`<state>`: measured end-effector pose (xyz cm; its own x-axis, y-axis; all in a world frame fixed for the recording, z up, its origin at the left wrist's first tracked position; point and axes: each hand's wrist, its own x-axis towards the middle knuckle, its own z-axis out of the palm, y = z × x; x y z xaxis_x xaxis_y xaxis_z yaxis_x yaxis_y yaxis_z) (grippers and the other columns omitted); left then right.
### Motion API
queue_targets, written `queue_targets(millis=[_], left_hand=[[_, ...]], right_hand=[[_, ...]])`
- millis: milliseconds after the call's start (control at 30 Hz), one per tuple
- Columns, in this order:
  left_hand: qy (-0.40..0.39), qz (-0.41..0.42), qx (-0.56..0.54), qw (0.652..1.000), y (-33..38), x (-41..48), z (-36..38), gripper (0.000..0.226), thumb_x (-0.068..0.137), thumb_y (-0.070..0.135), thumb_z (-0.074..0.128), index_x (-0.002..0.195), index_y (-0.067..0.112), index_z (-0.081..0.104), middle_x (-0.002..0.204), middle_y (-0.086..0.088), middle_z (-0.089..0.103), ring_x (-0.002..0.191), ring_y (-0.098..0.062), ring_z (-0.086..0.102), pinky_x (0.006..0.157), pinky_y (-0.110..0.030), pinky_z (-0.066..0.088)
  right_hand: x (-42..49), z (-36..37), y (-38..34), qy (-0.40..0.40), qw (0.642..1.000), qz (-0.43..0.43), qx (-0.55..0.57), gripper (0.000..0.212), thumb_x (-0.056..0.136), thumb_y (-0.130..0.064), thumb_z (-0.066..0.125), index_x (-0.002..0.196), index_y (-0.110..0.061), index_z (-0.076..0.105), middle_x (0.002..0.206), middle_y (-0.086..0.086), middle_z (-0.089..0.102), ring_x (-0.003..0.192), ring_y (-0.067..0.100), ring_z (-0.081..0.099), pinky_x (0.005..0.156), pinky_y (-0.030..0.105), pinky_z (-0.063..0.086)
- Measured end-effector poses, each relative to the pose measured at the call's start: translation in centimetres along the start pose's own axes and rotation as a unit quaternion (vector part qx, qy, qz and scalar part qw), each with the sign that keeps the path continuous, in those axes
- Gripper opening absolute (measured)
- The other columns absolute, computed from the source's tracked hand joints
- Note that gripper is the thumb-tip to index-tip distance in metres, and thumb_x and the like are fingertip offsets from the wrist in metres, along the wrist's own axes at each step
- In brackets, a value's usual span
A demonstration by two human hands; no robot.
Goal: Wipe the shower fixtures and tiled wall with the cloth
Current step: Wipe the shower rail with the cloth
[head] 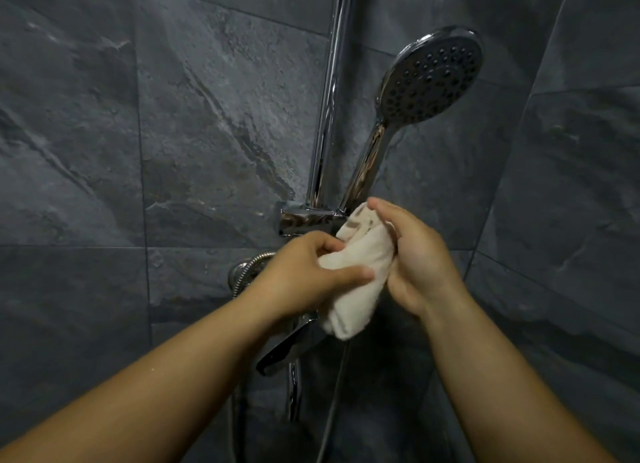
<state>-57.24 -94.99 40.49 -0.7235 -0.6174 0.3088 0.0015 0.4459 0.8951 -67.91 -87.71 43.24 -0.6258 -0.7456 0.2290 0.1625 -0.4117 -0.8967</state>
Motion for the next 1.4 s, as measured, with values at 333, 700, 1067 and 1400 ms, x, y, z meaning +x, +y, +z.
queue_targets(millis=[333, 700, 1067, 1400], left_hand=[[-0.010, 0.014, -0.070, 0.997, -0.4, -1.0, -6.7, 0.018, 0.075, 0.015, 0.074, 0.091, 0.009, 0.067, 0.086, -0.012, 0.068, 0.076, -0.020, 0.061, 0.069, -0.027, 0.050], [0.025, 0.042, -0.074, 0.996, 0.7, -0.8, -9.2, 0.037, 0.066, 0.023, 0.072, 0.101, 0.014, 0.066, 0.090, -0.007, 0.070, 0.071, -0.013, 0.066, 0.058, -0.027, 0.053], [0.218, 0.179, 0.061, 0.957, 3.4, 7.5, -8.6, 0.028, 0.076, 0.015, 0.074, 0.096, 0.022, 0.056, 0.081, 0.010, 0.056, 0.076, -0.007, 0.051, 0.065, -0.022, 0.044], [0.247, 0.187, 0.031, 0.950, 2.6, 9.3, -8.1, 0.021, 0.075, 0.013, 0.074, 0.087, 0.018, 0.057, 0.077, 0.005, 0.059, 0.073, -0.010, 0.056, 0.068, -0.028, 0.050]], right_hand=[[-0.2, -2.2, 1.1, -0.204, 0.963, 0.085, -0.151, 0.044, 0.072, 0.003, 0.063, 0.115, -0.006, 0.059, 0.093, 0.005, 0.071, 0.076, 0.011, 0.067, 0.065, 0.024, 0.053], [0.0, -0.7, 1.2, -0.121, 0.980, -0.097, -0.125, 0.031, 0.062, 0.002, 0.074, 0.087, -0.011, 0.061, 0.073, -0.001, 0.069, 0.069, 0.012, 0.065, 0.060, 0.023, 0.054], [4.9, 2.1, -0.6, 0.064, 0.799, -0.428, -0.418, 0.031, 0.084, -0.022, 0.068, 0.113, -0.016, 0.060, 0.107, -0.001, 0.062, 0.099, 0.015, 0.057, 0.083, 0.021, 0.042], [3.4, 3.9, 4.3, 0.115, 0.626, -0.589, -0.498, 0.040, 0.081, -0.003, 0.061, 0.121, -0.010, 0.060, 0.124, 0.012, 0.054, 0.115, 0.027, 0.048, 0.097, 0.041, 0.043]])
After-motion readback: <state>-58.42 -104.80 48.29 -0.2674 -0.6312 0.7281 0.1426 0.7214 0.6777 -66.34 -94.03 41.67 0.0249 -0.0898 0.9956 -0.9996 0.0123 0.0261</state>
